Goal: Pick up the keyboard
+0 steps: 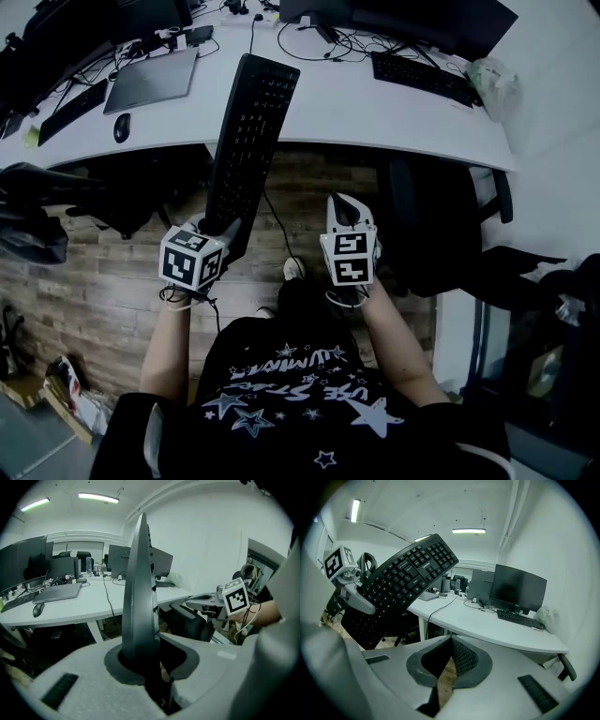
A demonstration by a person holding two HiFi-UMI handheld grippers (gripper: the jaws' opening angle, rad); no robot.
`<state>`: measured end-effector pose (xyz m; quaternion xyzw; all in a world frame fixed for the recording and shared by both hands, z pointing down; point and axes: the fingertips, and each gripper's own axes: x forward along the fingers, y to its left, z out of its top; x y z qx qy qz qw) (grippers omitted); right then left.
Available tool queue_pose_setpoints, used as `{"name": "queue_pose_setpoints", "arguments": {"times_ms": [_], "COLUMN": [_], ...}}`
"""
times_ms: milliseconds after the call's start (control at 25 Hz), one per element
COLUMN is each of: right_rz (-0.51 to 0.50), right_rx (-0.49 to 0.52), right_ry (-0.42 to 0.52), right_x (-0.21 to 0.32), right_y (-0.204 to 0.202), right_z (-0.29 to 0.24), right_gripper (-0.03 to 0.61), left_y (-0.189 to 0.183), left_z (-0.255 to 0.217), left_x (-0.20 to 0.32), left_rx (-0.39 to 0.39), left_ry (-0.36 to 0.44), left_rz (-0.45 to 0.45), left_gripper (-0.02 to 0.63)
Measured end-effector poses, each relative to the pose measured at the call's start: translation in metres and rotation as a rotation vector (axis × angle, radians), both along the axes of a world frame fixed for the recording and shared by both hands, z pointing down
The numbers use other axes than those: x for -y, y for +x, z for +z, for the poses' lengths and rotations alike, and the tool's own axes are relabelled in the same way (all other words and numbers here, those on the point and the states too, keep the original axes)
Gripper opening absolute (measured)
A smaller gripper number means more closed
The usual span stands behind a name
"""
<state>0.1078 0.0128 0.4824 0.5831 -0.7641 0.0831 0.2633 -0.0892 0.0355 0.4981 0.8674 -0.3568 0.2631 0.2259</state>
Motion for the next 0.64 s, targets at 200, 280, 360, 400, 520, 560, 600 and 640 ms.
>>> {"name": "queue_pose_setpoints", "arguments": {"times_ms": [200, 280, 360, 400, 520, 560, 600, 640], "right_rz": [0.012, 0.011, 0.011, 0.011, 0.008, 0.007, 0.007, 0.007], "right_rx": [0.010, 0.010, 0.010, 0.011, 0.017, 0.020, 0.022, 0.025], "right_ry": [-0.007, -0.012, -0.017, -0.019, -0.021, -0.023, -0.025, -0.027], "right_x": [-0.037, -0.050, -0.062, -0.067, -0.081, -0.086, -0.090, -0.095], "right_y": [-0.012, -0.016, -0.019, -0.020, -0.027, -0.030, -0.032, -0.035], "right_z": [0.004, 0.006, 0.010, 0.012, 0.016, 0.017, 0.018, 0.020], "right_gripper": [0.006, 0.006, 0.006, 0.006, 0.006, 0.006, 0.006, 0.006], "left_y": [-0.012, -0.015, -0.017, -0.018, -0.023, -0.025, -0.026, -0.028], "left_z": [0.002, 0.003, 0.005, 0.006, 0.011, 0.012, 0.014, 0.016], "left_x": [-0.034, -0.046, -0.058, -0.064, -0.080, -0.085, -0.090, -0.096], "left_rx": [-0.012, -0.017, -0.021, -0.022, -0.020, -0.019, -0.017, -0.016], "left_ry": [0.008, 0.011, 0.012, 0.012, 0.010, 0.008, 0.007, 0.005], "left_rz": [0.015, 0.019, 0.023, 0.026, 0.032, 0.035, 0.038, 0.041], "left_gripper": [0.081, 0.081, 0.081, 0.081, 0.082, 0.081, 0.081, 0.081]}}
